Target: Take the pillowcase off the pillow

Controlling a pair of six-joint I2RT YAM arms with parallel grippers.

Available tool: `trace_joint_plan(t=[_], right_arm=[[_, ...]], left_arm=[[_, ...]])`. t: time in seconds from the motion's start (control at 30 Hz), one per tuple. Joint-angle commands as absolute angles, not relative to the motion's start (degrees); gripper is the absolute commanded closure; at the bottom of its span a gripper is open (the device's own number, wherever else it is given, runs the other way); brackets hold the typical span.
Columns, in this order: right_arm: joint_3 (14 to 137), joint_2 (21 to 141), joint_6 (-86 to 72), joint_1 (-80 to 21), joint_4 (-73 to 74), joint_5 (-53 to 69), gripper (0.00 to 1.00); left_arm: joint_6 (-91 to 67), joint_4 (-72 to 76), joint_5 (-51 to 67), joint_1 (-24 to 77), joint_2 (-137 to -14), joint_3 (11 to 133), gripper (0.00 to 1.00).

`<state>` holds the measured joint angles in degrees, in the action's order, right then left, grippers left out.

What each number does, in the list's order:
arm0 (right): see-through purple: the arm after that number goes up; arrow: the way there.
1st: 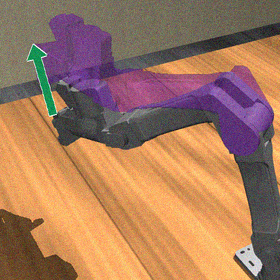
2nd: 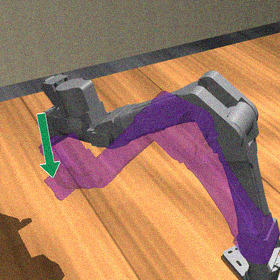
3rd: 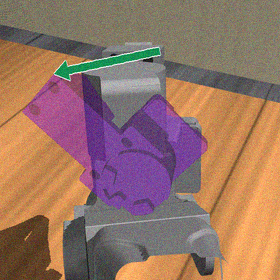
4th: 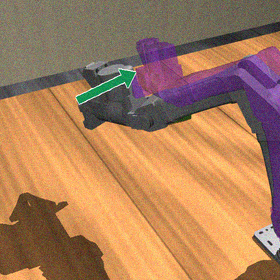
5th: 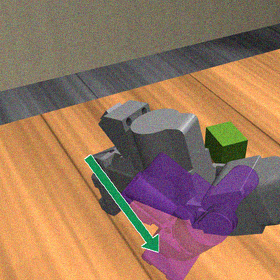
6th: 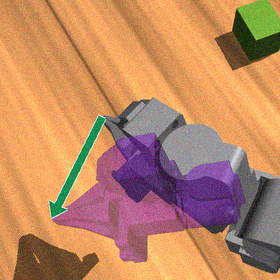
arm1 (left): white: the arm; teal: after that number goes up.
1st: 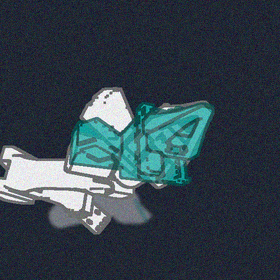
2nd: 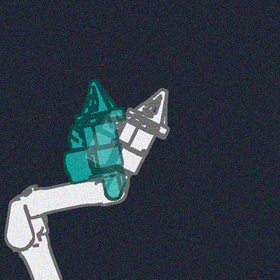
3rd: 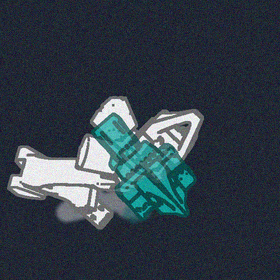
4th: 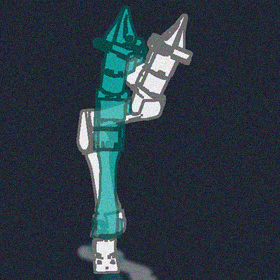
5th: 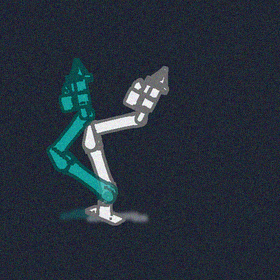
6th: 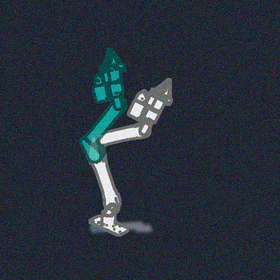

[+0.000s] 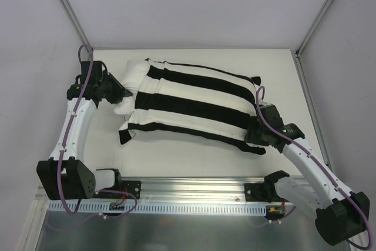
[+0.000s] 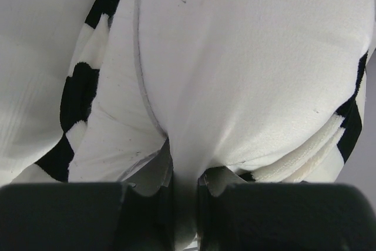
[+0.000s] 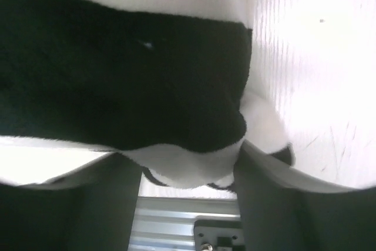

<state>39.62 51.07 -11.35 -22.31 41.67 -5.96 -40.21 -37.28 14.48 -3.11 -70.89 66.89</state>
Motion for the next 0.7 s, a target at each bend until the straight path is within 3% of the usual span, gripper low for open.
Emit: trace_joint_plan(t=[0.0,0.03,0.3,0.5,0.67], right_arm=[[38.2,52.3,-12.7,-22.3,38.5,-9.6,0.82],[37.4,51.9,-13.7,-22.4,38.8,-11.4,0.99],[46.0,48.4,-12.0,-15.1,48.2,-19.5,0.99],[54.1,46.9,-9.8,4.6,52.9,-17.0,0.99],[57.2,45.4,-9.6,13.8,53.5,-12.9,0.99]], left_arm=[[-40.8,-32.9,15.1,-4.1,-70.4,71.3,1.00],[-40.8,-32.9,14.9,-4.2,-70.2,71.5,1.00],[-40.3,-34.4,18.0,-10.5,-71.1,74.8,1.00],[-41.7,-34.7,24.3,-19.9,-70.2,75.7,1.00],[-41.3,-34.8,27.2,-24.5,-69.3,76.7,1.00]])
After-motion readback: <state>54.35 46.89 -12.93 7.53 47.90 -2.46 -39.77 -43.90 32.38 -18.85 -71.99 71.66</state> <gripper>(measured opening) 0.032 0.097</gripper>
